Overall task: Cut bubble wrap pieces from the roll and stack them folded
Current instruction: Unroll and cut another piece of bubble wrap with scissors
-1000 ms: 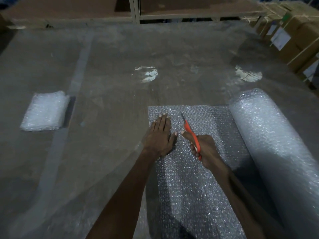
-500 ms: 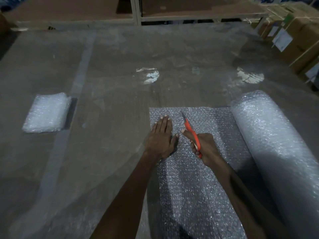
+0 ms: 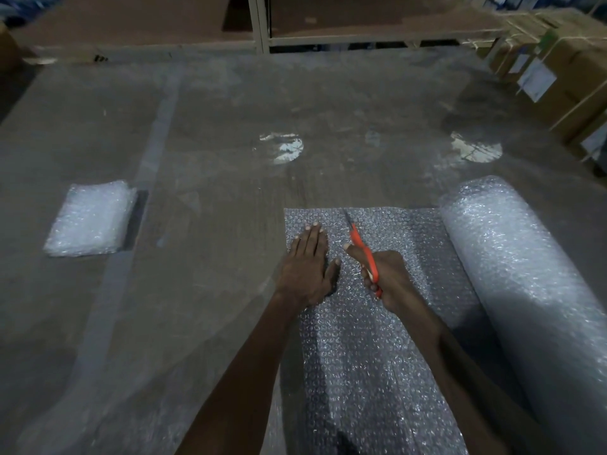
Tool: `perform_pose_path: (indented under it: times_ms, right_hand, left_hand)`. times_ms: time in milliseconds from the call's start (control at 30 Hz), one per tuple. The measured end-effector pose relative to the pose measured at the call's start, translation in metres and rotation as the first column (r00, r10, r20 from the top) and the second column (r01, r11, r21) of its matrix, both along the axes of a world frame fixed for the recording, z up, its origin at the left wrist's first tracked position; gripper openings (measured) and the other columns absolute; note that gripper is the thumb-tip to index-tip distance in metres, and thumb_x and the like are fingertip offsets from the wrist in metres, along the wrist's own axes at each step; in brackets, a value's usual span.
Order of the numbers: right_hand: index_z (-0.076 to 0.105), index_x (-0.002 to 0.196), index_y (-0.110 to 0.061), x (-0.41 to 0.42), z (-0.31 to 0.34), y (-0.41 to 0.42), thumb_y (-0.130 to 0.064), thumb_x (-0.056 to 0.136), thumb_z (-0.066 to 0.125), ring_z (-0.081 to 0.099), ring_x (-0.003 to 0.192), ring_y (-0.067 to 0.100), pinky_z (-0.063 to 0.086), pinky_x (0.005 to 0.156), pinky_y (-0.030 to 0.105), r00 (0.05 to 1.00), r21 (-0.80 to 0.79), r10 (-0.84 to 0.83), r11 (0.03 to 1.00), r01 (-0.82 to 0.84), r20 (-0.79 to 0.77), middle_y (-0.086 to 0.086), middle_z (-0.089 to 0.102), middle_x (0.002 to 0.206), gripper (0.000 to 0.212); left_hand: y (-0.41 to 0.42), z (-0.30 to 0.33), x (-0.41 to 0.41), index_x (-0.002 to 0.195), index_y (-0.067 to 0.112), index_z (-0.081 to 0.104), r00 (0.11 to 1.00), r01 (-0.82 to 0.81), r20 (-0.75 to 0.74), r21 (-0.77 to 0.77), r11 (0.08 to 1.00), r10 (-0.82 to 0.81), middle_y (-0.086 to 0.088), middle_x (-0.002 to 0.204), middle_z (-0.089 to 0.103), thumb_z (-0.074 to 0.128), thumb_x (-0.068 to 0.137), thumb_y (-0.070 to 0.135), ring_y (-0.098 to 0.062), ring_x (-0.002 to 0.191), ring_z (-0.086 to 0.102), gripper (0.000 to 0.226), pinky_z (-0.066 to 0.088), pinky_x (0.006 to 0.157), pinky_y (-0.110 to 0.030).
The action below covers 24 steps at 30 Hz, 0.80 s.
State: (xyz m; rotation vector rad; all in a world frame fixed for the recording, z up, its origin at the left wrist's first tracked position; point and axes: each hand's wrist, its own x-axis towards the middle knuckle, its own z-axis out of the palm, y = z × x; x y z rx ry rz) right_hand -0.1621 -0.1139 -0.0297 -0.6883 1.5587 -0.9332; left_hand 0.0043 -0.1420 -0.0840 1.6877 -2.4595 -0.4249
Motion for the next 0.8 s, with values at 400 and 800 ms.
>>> perform_pose_path:
  times_ms: [400,800]
  right_hand:
    - [0.07,0.08,0.005,0.003,-0.001,-0.017,-0.027,0.081,0.086,0.04,0.031,0.01,0.032,0.034,0.019,1.0,-0.003,-0.018,1.0,0.018,-0.007,0.006,0.053,0.05,0.035]
    - [0.073,0.088,-0.003,0.005,0.011,0.019,-0.022,0.088,0.08,0.055,0.05,0.013,0.043,0.042,0.02,0.994,-0.128,0.072,0.988,-0.082,-0.079,0.01,0.064,0.068,0.02]
  left_hand:
    - [0.0,-0.001,0.0,0.159,0.009,0.0,0.999,-0.012,-0.03,-0.008,1.0,0.011,-0.01,0.167,-0.007,0.019,0.105,0.052,-0.022,0.154,-0.011,0.072,-0.011,0.122,-0.035]
    - [0.003,0.005,0.011,0.159,0.007,0.005,0.998,-0.033,-0.047,0.013,0.999,0.034,-0.014,0.167,-0.002,0.009,0.103,0.051,-0.026,0.154,-0.007,0.072,-0.008,0.123,-0.041]
